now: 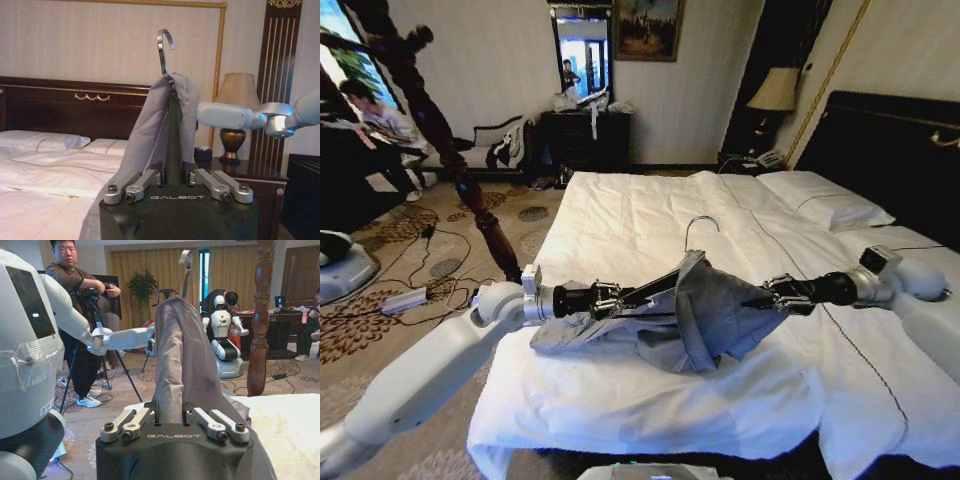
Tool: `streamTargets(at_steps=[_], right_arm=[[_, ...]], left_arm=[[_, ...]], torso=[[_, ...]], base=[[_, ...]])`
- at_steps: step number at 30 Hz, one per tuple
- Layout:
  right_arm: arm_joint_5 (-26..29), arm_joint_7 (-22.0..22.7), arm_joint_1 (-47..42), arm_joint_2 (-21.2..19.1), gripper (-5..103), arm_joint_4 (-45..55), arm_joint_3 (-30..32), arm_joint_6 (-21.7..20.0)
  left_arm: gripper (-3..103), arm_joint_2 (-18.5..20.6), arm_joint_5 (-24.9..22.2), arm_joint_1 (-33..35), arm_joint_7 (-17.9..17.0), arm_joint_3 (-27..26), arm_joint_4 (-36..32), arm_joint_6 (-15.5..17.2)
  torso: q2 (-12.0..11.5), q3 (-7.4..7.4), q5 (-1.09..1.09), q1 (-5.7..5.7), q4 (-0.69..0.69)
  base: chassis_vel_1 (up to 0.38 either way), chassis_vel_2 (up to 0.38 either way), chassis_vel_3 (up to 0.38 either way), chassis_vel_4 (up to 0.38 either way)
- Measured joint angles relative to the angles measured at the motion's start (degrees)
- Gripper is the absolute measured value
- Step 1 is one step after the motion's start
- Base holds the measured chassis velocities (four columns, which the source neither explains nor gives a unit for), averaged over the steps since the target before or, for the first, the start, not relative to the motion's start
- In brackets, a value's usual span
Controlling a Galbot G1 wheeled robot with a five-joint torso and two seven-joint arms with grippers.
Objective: Pick up the clothes from the bed and hang them on the clothes hanger.
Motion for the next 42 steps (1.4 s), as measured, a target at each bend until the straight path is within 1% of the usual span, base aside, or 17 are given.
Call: streamTargets(at_steps=[11, 13, 16, 18, 21, 24, 27, 28, 29, 30, 33, 35, 37, 38, 39, 40, 42], right_arm=[[-0.08, 0.19, -0.52, 0.51, 20, 0.26, -0.04, 0.33], [-0.05, 0.25, -0.53, 0.57, 20, 0.34, -0.08, 0.33], [0.00, 0.48, -0.56, 0.76, 20, 0.40, -0.12, 0.34], [0.01, 0.54, -0.58, 0.78, 20, 0.40, -0.13, 0.34], [-0.07, 0.69, -0.85, 0.88, 20, 0.35, -0.13, 0.31], [-0.13, 0.72, -0.93, 0.93, 19, 0.33, -0.12, 0.29], [-0.25, 1.13, -1.11, 1.09, 19, 0.24, -0.02, 0.32], [-0.25, 1.13, -1.11, 1.09, 19, 0.24, -0.02, 0.32], [-0.26, 1.20, -1.19, 1.14, 19, 0.24, 0.01, 0.33], [-0.32, 1.32, -1.40, 1.33, 19, 0.30, 0.08, 0.38], [-0.45, 1.35, -1.55, 1.60, 19, 0.41, 0.09, 0.42], [-0.53, 1.41, -1.58, 1.96, 19, 0.58, 0.09, 0.45], [-0.47, 1.72, -1.58, 2.25, 19, 0.94, 0.08, 0.48], [-0.47, 1.72, -1.58, 2.25, 19, 0.94, 0.08, 0.48], [-0.36, 1.82, -1.59, 2.31, 19, 1.08, 0.08, 0.49], [0.21, 2.15, -1.63, 2.38, 19, 1.74, 0.23, 0.51], [1.37, 2.70, -1.61, 2.44, 19, 2.59, 0.83, 0.54]], left_arm=[[17, -0.06, -0.18, -0.32, -0.42, -0.57, 0.04, -1.05], [22, -0.06, -0.23, -0.30, -0.63, -0.64, 0.01, -1.20], [38, 0.17, -0.46, -0.16, -0.83, -1.01, -0.11, -1.51], [38, 0.22, -0.48, -0.09, -0.83, -1.15, -0.13, -1.54], [55, 0.58, -0.81, 0.41, -0.85, -2.30, -0.40, -1.70], [60, 0.67, -1.05, 0.65, -0.85, -3.03, -0.59, -1.80], [76, 0.70, -2.90, 0.80, -1.26, -5.27, -1.03, -2.05], [76, 0.70, -2.90, 0.80, -1.26, -5.27, -1.03, -2.05], [76, 0.73, -3.67, 0.80, -1.59, -5.97, -1.07, -2.10], [87, 0.89, -5.16, 0.74, -2.64, -7.38, -0.75, -2.30], [92, 1.15, -5.72, 0.74, -4.52, -8.12, 0.44, -2.86], [99, 1.54, -5.53, 1.01, -7.12, -8.42, 2.32, -3.77], [100, 1.69, -2.80, 1.59, -14.40, -8.11, 4.76, -4.77], [100, 1.69, -2.80, 1.59, -14.40, -8.11, 4.76, -4.77], [100, 1.70, -1.78, 1.78, -16.98, -7.84, 5.46, -4.84], [100, 1.70, 0.06, 2.38, -23.92, -7.23, 6.96, -4.61], [100, 1.63, 0.94, 3.43, -34.72, -6.76, 8.48, -3.56]], torso=[[0.00, 0.00, 0.00, 0.00, 0.00], [0.00, 0.00, 0.00, 0.00, 0.00], [0.00, 0.00, 0.00, 0.00, 0.00], [0.00, 0.00, 0.00, 0.00, 0.00], [0.00, 0.00, 0.00, 0.00, 0.00], [-0.01, 0.00, 0.00, 0.00, 0.00], [0.00, 0.00, 0.00, 0.00, 0.00], [0.00, 0.00, 0.00, 0.00, 0.00], [0.00, 0.00, 0.00, 0.00, 0.00], [0.00, 0.00, 0.01, 0.00, 0.00], [0.00, 0.00, 0.01, 0.00, 0.00], [0.00, 0.00, 0.01, 0.00, -0.01], [0.00, 0.00, 0.01, 0.00, 0.00], [0.00, 0.00, 0.01, 0.00, 0.00], [0.00, 0.00, 0.01, 0.00, 0.00], [-0.01, 0.00, 0.00, 0.00, -0.01], [0.00, 0.00, -0.01, 0.01, -0.01]], base=[[0.000, 0.000, 0.000, 0.000], [0.000, 0.000, 0.000, 0.000], [0.000, 0.000, 0.000, 0.000], [0.000, 0.000, 0.000, 0.000], [0.000, 0.000, 0.000, 0.000], [0.000, 0.000, 0.000, 0.000], [0.000, 0.000, 0.000, 0.000], [0.000, 0.000, 0.000, 0.000], [0.000, 0.000, 0.000, 0.000], [0.000, 0.000, 0.000, 0.000], [0.000, 0.000, 0.000, 0.000], [0.000, 0.000, 0.000, 0.000], [0.000, 0.000, 0.000, 0.000], [0.000, 0.000, 0.000, 0.000], [0.000, 0.000, 0.000, 0.000], [0.000, 0.000, 0.000, 0.000], [0.000, 0.000, 0.000, 0.000]])
